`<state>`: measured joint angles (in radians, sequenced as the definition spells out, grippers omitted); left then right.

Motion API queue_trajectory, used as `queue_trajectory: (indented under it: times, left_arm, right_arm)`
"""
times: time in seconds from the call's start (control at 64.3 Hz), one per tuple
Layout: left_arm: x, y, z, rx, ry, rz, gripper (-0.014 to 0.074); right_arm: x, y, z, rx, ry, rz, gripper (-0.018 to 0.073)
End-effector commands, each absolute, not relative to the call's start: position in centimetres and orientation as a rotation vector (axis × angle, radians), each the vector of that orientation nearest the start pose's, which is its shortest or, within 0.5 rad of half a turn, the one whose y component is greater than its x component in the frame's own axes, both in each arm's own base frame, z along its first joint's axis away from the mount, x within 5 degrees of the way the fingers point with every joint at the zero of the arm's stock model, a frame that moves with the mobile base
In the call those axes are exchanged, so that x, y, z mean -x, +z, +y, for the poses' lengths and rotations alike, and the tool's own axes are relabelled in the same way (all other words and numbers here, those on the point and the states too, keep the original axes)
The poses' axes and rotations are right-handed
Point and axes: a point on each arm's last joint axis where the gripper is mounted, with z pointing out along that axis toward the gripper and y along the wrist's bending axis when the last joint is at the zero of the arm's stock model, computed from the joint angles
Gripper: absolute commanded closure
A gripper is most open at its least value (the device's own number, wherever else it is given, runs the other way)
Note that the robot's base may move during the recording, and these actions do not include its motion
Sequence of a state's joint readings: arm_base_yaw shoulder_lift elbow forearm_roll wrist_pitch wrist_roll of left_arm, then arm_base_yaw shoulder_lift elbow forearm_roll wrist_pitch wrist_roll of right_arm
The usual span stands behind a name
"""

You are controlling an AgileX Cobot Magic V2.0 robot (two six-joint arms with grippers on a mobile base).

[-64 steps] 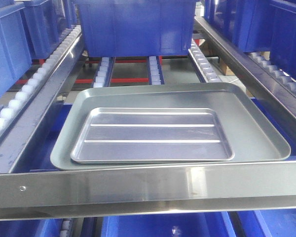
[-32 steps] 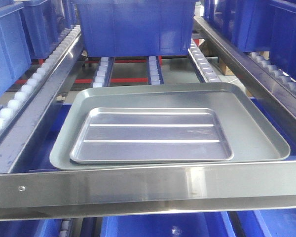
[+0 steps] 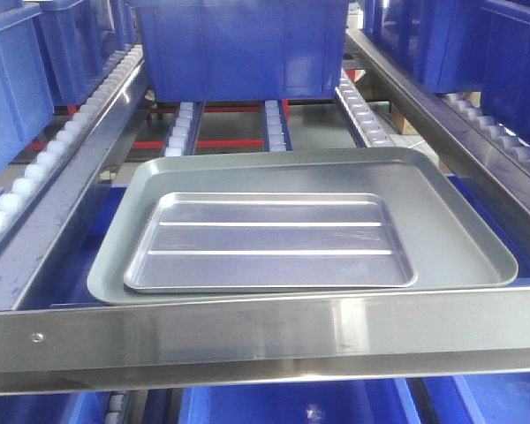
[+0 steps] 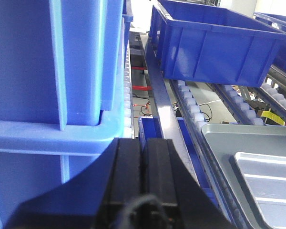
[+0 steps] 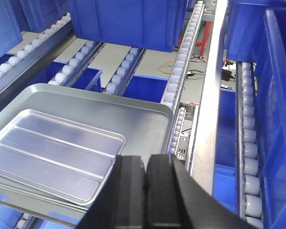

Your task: Grab silver tray and stack on right shelf

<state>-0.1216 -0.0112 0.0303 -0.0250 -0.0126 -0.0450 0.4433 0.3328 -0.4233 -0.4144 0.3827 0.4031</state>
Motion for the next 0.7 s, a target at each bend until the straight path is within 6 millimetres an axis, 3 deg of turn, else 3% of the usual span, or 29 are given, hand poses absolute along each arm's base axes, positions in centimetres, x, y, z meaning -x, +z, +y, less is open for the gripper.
queue_trajectory:
  times: [0.0,0.684]
  left_arm:
    - [-5.52,20.62,-0.64,-0.029,-0.159,1.42,0.0697]
    - [-5.52,20.62,-0.64,-0.029,-0.159,1.42,0.0697]
  right_arm:
    - [-7.5,31.76,2.25,0.289,0.208,1.622,0.0503]
    - [-7.51,31.85,2.35,0.282,0.227,1.611,0.0503]
